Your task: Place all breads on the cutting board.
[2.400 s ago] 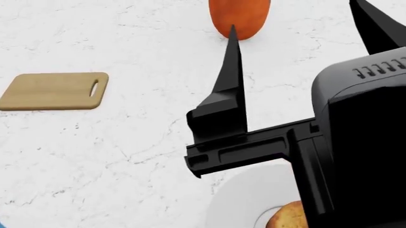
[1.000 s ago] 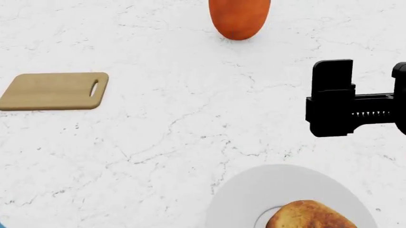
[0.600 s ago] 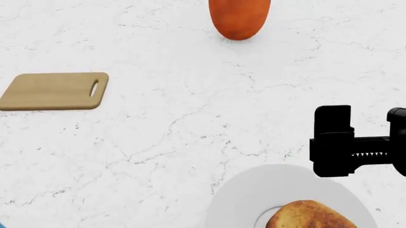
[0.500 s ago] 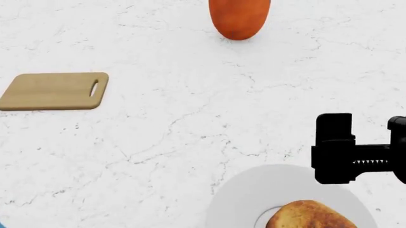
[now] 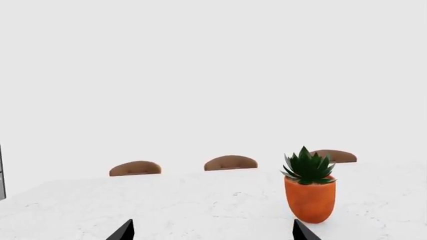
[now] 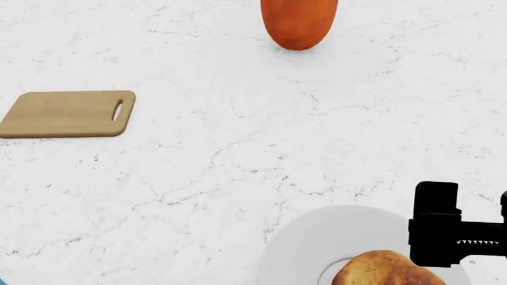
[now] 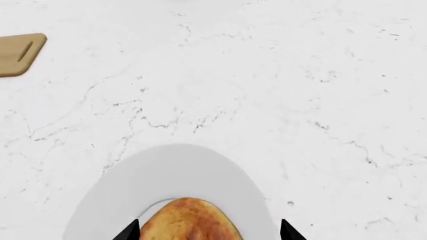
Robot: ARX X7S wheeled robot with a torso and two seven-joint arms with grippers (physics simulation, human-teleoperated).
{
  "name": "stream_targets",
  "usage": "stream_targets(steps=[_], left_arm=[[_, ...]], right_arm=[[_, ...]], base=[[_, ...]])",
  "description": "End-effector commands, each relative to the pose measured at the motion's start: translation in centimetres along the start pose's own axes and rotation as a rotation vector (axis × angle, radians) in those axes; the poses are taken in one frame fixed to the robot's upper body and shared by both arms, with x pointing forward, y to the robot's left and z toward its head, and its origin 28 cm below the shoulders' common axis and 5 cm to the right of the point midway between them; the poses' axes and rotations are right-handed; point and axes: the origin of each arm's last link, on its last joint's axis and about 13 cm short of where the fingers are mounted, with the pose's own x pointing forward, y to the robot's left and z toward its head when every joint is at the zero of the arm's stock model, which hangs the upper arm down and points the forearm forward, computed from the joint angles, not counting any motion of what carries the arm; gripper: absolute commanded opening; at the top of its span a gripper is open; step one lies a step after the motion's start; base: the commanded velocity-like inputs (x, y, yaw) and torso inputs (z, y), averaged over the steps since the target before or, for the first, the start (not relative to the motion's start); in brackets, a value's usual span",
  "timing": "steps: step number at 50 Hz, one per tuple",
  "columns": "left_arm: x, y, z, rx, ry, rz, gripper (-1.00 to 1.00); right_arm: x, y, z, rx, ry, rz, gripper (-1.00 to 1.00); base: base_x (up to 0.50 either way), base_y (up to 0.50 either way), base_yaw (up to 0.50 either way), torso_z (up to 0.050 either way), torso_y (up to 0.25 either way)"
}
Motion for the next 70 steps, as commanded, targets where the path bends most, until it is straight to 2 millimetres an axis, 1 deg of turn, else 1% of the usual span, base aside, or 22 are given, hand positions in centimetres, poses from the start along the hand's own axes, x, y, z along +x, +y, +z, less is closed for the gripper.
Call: stream_targets(steps=[1, 16, 24, 29, 37, 49, 56, 70], left_arm=[[0.0, -0.1, 0.0, 0.002, 0.001, -0.002, 1.0], [0.0, -0.1, -0.1, 0.007, 0.006, -0.001, 1.0], [0.0, 0.0, -0.1, 0.007, 0.005, 0.0, 1.0], [0.0, 0.0, -0.1, 0.006, 0.008, -0.001, 1.0], [0.1, -0.1, -0.1, 0.008, 0.007, -0.002, 1.0], [0.0, -0.2, -0.2, 0.011, 0.013, -0.001, 1.0], [0.0, -0.2, -0.3, 0.013, 0.016, -0.001, 1.0], [0.0, -0.2, -0.4, 0.012, 0.018, -0.003, 1.0]], right_arm=[[0.2, -1.1, -0.9, 0.039, 0.009, -0.004, 1.0], [1.6, -1.9, -2.7, 0.072, 0.033, -0.016, 1.0], [2.0, -2.6, -3.2, 0.086, 0.041, -0.036, 1.0], [2.8, -2.6, -4.0, 0.093, 0.053, -0.028, 1.0], [3.8, -2.7, -4.6, 0.102, 0.067, -0.022, 1.0], [4.8, -3.0, -5.9, 0.113, 0.089, -0.009, 1.0], [4.8, -2.8, -6.1, 0.118, 0.092, 0.021, 1.0], [5.4, -2.7, -6.6, 0.118, 0.105, 0.065, 1.0]], base=[[0.0, 0.0, 0.0, 0.0, 0.0], [0.0, 0.0, 0.0, 0.0, 0.0], [0.0, 0.0, 0.0, 0.0, 0.0], [0.0, 0.0, 0.0, 0.0, 0.0], [0.0, 0.0, 0.0, 0.0, 0.0], [0.0, 0.0, 0.0, 0.0, 0.0], [0.0, 0.0, 0.0, 0.0, 0.0], [0.0, 0.0, 0.0, 0.0, 0.0]])
